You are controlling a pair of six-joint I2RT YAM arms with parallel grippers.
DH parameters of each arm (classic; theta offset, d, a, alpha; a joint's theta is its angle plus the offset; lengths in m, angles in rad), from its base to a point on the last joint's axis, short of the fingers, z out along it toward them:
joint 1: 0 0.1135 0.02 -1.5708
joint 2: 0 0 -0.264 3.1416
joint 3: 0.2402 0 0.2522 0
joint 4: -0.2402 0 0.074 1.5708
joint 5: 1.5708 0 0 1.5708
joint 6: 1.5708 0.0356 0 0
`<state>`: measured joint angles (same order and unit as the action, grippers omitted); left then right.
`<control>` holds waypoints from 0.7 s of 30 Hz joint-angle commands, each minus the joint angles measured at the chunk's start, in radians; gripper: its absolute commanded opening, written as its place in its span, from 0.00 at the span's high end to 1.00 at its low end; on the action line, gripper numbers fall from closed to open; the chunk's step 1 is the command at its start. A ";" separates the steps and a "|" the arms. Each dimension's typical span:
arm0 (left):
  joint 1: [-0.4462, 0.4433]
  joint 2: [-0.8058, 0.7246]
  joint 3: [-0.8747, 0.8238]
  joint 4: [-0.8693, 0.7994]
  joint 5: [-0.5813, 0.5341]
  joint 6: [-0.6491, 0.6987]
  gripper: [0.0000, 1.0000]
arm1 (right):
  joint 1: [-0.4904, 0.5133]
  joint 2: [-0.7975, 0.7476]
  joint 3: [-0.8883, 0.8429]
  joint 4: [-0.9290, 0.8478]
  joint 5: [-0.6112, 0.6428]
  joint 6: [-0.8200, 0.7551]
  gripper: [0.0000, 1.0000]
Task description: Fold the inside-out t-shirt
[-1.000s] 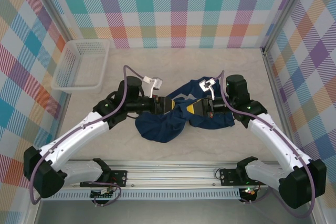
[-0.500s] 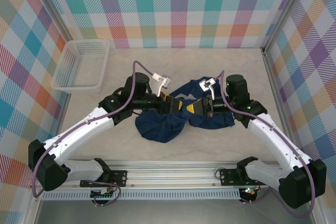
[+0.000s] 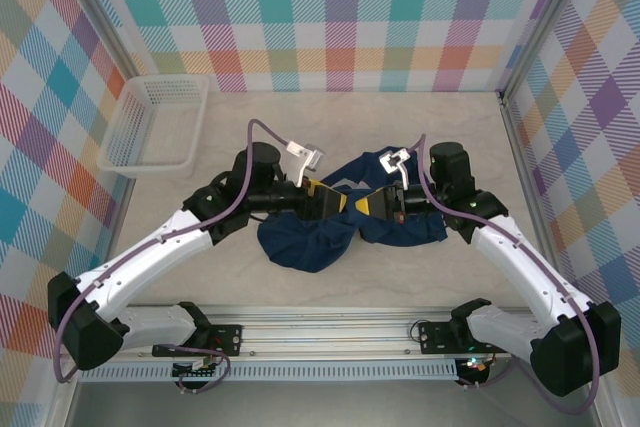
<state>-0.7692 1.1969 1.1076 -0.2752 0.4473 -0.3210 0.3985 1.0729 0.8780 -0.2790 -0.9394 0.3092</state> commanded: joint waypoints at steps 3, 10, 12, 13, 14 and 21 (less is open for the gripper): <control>-0.023 0.007 0.000 0.064 0.034 0.011 0.39 | -0.006 0.003 -0.007 0.009 -0.013 -0.014 1.00; -0.037 0.091 0.067 0.032 0.036 0.026 0.52 | -0.006 -0.003 -0.013 0.020 -0.014 -0.003 1.00; -0.041 0.112 0.086 0.028 0.048 0.030 0.65 | -0.006 -0.006 -0.016 0.024 -0.012 -0.002 1.00; -0.041 0.115 0.090 0.027 0.050 0.031 0.72 | -0.006 -0.007 -0.016 0.023 -0.009 -0.003 1.00; -0.041 0.113 0.093 0.027 0.046 0.032 0.78 | -0.006 -0.008 -0.017 0.016 0.003 -0.010 1.00; -0.031 0.040 0.138 0.006 -0.015 0.055 1.00 | -0.003 -0.027 0.019 -0.155 0.323 -0.080 0.70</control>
<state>-0.7971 1.3014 1.1931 -0.2752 0.4522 -0.2897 0.3985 1.0702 0.8768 -0.3550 -0.7689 0.2787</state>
